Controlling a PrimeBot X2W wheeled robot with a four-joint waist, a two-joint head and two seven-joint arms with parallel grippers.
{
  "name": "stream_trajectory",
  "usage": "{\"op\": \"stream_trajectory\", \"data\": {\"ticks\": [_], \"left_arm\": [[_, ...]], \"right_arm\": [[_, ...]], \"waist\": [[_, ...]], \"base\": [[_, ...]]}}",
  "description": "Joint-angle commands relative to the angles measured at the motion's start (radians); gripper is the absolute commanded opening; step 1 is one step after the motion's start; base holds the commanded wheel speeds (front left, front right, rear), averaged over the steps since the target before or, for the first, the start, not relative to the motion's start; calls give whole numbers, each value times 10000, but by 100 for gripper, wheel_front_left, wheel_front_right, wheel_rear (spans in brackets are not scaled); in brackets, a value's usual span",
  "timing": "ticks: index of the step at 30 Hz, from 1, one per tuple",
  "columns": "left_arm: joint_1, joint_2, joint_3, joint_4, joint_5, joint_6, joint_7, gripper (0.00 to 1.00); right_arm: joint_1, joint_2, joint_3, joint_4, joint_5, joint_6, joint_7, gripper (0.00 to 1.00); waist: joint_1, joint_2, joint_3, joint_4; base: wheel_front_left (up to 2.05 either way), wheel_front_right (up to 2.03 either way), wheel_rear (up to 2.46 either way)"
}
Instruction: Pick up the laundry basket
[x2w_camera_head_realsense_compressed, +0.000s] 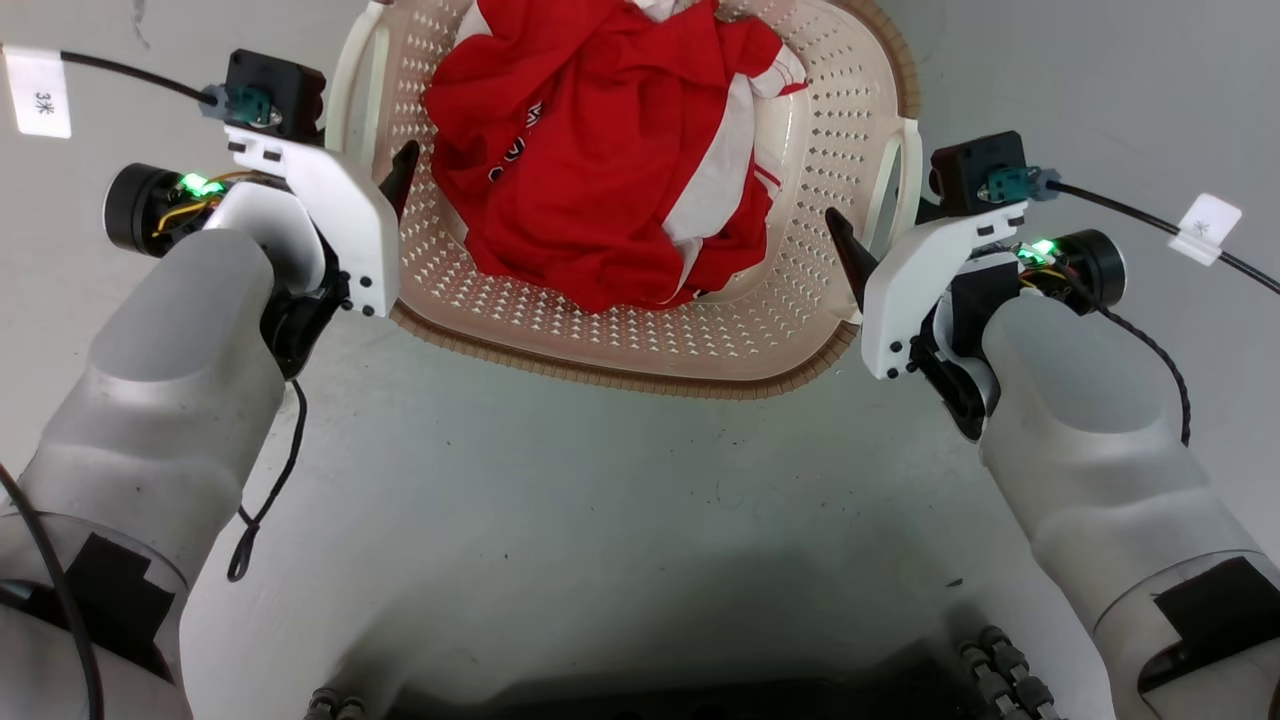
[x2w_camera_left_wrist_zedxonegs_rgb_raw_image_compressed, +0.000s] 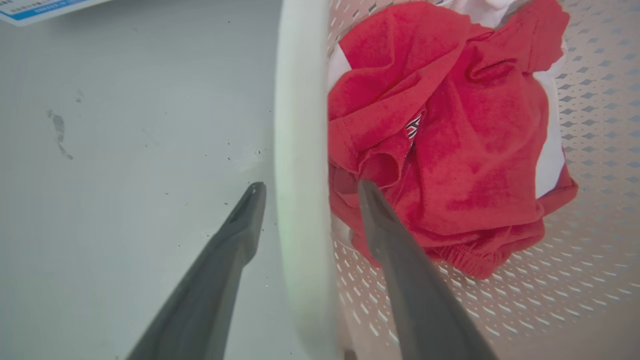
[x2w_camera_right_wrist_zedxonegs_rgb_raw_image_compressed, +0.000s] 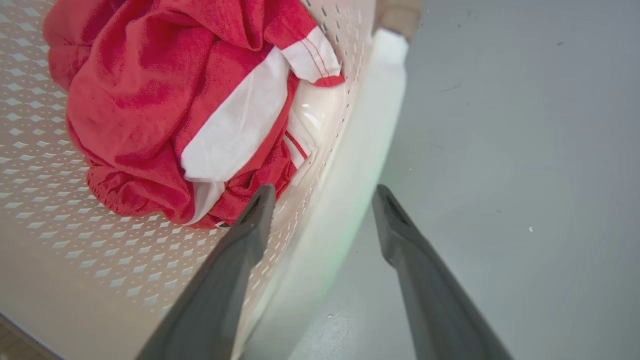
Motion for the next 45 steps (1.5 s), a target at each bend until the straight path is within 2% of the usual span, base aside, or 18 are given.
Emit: {"op": "stream_trajectory", "data": {"ticks": [1, 2, 3, 10, 17, 30, 31, 45], "left_arm": [[-156, 55, -87, 6, -94, 8, 0, 33], [-184, 47, -200, 11, -280, 8, 144, 0], [-187, 45, -340, -10, -431, 8, 286, 0], [-64, 53, -1185, -215, -1421, 6, 642, 0], [431, -272, -1812, -121, -2395, -7, 760, 0], [1555, -1179, -2546, 267, -3975, -57, 1560, 0], [1811, -1245, -2678, 328, -4302, -59, 1954, 0], [2140, -1166, -3015, 579, -5387, -59, 3893, 0]], "right_arm": [[-138, -1, 60, 64, 184, -7, 126, 84], [-140, 2, 224, 58, 318, -5, 292, 21], [-182, 2, 380, 75, 412, -7, 451, 0], [-281, -4, 1110, 223, 864, 24, 661, 0], [-23, 37, 1801, 373, 1316, 49, 978, 0], [905, 133, 2668, 742, 2168, 57, 2012, 0], [1117, 145, 2877, 670, 2439, 58, 2408, 0], [1596, -51, 3676, 208, 3852, 59, 4108, 0]], "waist": [[-2, 0, 27, -3], [-2, 0, 44, 7], [-2, 0, 56, 3], [-2, 0, -153, 5], [-2, 0, -928, 76], [-2, 0, -3414, 466], [-2, 0, -4026, 506], [-2, 0, -6290, 571]], "base": [[0, 0, 0], [0, 0, 0], [0, 0, 0], [0, 0, 0], [0, 0, 0], [0, 0, 0], [0, 0, 0], [0, 0, 0]]}}
